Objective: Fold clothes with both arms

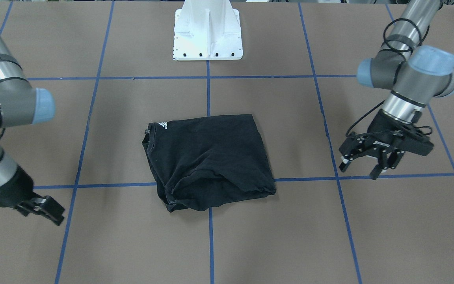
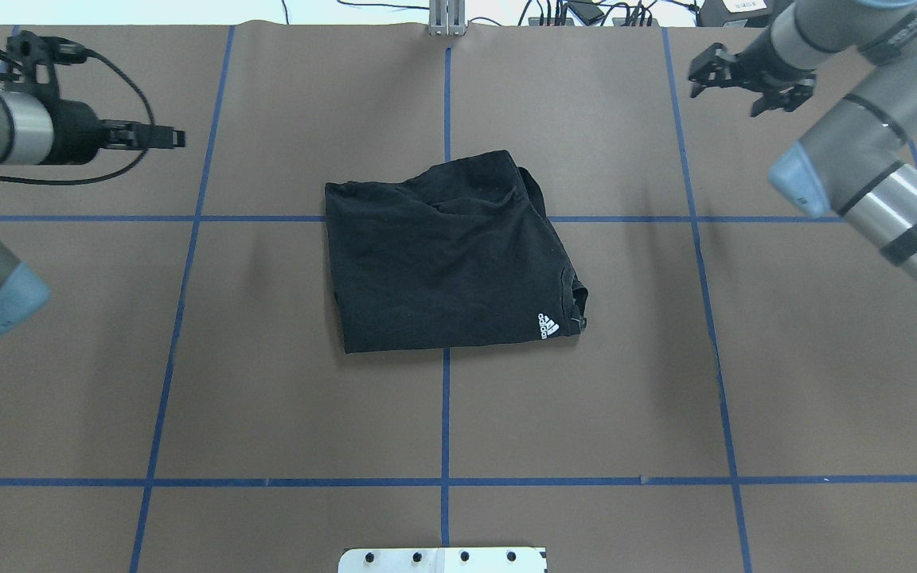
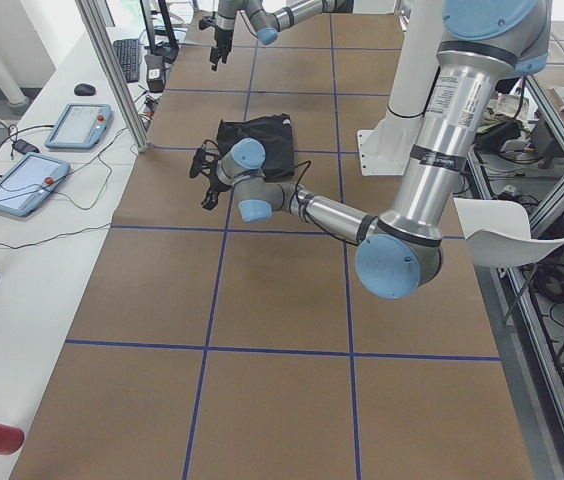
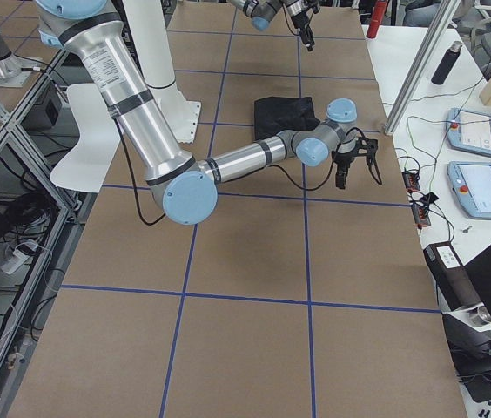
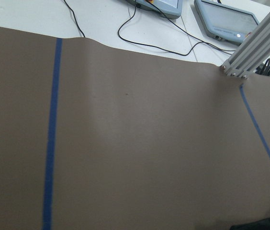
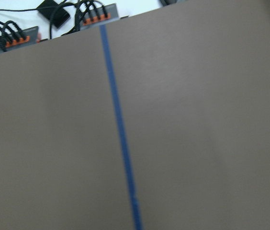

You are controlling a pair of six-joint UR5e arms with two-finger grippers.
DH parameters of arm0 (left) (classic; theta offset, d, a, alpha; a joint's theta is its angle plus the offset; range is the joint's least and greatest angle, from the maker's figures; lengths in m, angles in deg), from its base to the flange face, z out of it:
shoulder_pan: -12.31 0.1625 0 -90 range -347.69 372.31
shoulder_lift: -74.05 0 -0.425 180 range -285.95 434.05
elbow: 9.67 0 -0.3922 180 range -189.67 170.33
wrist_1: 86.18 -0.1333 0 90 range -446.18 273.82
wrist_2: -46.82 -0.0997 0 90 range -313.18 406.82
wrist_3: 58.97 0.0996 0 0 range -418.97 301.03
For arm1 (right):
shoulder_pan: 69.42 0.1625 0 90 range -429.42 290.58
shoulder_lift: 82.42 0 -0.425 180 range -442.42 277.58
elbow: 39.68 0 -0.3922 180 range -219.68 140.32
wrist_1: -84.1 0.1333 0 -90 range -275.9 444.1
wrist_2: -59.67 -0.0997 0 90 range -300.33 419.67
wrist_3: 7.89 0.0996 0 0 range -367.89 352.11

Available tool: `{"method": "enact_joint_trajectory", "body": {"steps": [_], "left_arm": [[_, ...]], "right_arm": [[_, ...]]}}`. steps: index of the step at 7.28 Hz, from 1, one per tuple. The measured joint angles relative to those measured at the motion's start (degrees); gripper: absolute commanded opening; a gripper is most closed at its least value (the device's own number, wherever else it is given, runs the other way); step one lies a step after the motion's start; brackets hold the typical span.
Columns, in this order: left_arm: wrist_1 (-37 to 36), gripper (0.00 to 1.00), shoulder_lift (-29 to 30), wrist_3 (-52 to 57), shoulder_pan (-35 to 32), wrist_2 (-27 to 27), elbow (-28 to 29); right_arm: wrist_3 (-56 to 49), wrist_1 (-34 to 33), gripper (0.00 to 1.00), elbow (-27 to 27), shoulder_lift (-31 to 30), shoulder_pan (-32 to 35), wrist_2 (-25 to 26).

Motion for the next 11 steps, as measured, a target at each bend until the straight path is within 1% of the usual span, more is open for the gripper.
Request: {"method": "enact_joint_trajectory", "body": {"steps": [1, 2, 3, 4, 5, 6, 7, 9, 10, 11], "left_arm": [[-0.6, 1.0, -2.8, 9.0, -4.9, 3.3, 0.0], [-2.9, 1.0, -4.5, 17.8, -10.3, 6.8, 0.3], [-7.0, 1.0, -5.2, 26.3, -15.9, 10.6, 0.4], [-11.8, 1.0, -5.5, 33.8, -21.5, 14.8, 0.4], [-16.2, 1.0, -5.8, 40.2, -26.0, 19.0, 0.3], [-19.0, 1.0, -7.2, 44.2, -28.5, 21.4, -0.3], [-20.3, 1.0, -10.6, 45.6, -29.5, 22.3, -2.5], [-21.8, 1.0, -18.2, 44.9, -30.0, 22.6, -9.2], [-23.4, 1.0, -20.1, 44.5, -29.9, 22.8, -11.5], [-26.2, 1.0, -20.3, 44.4, -29.7, 22.8, -12.8]], "right_arm": [[-12.1, -6.1, 1.0, -2.7, -2.2, 4.8, -2.0], [-23.4, -12.6, 1.0, -4.5, -3.2, 9.1, -3.7], [-32.0, -17.3, 1.0, -6.2, -4.6, 12.3, -5.0], [-37.0, -19.5, 1.0, -8.3, -7.0, 14.5, -6.8], [-39.3, -20.3, 1.0, -10.4, -10.0, 16.4, -9.3], [-40.1, -20.4, 1.0, -12.1, -13.6, 17.5, -11.1], [-40.4, -20.2, 1.0, -14.3, -17.5, 17.9, -12.0], [-40.7, -20.2, 1.0, -20.8, -25.2, 18.1, -12.4], [-40.9, -20.1, 1.0, -23.4, -28.5, 18.1, -12.6], [-41.4, -19.9, 1.0, -24.6, -30.2, 18.1, -12.8]]}}
